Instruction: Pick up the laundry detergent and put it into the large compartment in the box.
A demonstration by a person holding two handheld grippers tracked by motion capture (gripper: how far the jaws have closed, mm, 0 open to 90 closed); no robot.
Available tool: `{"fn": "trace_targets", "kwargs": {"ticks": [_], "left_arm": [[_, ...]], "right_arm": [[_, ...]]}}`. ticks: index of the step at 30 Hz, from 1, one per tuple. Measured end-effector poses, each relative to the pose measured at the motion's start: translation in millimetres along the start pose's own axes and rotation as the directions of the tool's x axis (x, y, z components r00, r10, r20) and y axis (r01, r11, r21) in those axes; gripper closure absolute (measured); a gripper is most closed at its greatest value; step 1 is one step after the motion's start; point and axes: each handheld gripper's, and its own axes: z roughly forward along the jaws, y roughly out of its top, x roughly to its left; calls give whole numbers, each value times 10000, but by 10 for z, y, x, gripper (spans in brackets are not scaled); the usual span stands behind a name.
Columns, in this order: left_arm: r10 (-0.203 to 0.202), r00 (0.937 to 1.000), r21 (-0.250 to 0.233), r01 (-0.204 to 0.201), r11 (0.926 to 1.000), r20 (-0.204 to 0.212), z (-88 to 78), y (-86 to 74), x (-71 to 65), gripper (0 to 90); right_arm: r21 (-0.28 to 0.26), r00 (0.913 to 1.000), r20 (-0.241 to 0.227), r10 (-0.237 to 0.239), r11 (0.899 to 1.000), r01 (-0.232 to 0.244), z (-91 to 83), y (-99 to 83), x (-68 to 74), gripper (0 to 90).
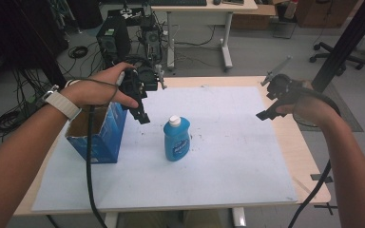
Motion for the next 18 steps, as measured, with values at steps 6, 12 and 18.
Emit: {"fn": "trace_targets", "kwargs": {"ticks": [6,12,18], "left_arm": [[16,10000,26,-16,10000,-20,-17,6,-8,131],[-22,9999,-1,22,10000,-115,-24,24,-25,131],[-153,9991,-47,152,9999,-386,-57,44,-22,121]], "right_arm": [[-94,10000,-61,64,9999,-65,4,15,2,110],[-33,9999,-123,35,10000,-35,23,-1,17,113],[-70,10000,-15,65,10000,-65,27,-22,7,112]]}}
